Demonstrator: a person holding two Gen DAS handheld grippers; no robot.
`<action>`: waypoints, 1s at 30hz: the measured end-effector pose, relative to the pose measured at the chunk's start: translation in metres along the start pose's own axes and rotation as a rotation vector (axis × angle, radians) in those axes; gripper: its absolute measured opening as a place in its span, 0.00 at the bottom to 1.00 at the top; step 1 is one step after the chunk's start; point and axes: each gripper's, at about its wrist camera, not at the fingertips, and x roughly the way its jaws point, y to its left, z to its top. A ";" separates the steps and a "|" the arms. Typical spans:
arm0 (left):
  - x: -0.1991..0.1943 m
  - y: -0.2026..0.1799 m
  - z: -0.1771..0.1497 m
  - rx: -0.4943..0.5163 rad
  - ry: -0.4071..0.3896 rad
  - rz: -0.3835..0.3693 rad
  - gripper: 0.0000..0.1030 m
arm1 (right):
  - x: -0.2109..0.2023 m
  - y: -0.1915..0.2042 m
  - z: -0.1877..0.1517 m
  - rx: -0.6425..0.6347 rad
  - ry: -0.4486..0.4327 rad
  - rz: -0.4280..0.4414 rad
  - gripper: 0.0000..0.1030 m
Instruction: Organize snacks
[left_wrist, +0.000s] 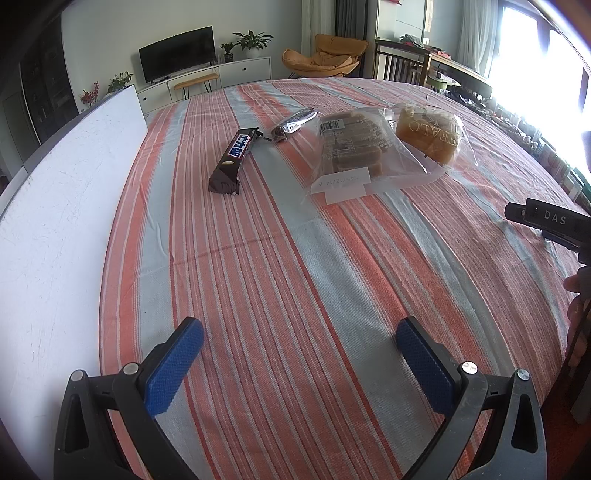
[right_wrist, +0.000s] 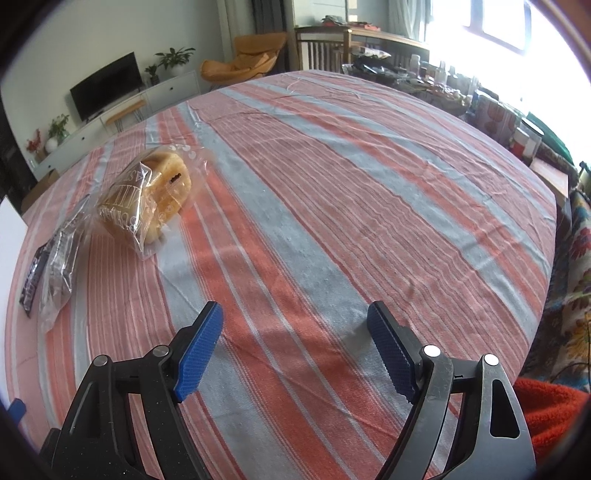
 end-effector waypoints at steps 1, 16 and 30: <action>0.000 0.000 0.000 0.000 0.000 0.000 1.00 | 0.000 0.000 0.000 -0.001 0.000 -0.001 0.81; 0.000 0.000 0.000 0.001 0.000 0.000 1.00 | 0.000 0.006 -0.003 -0.038 0.008 -0.022 0.85; 0.000 0.000 0.000 0.001 0.000 0.001 1.00 | 0.000 0.007 -0.003 -0.039 0.008 -0.022 0.87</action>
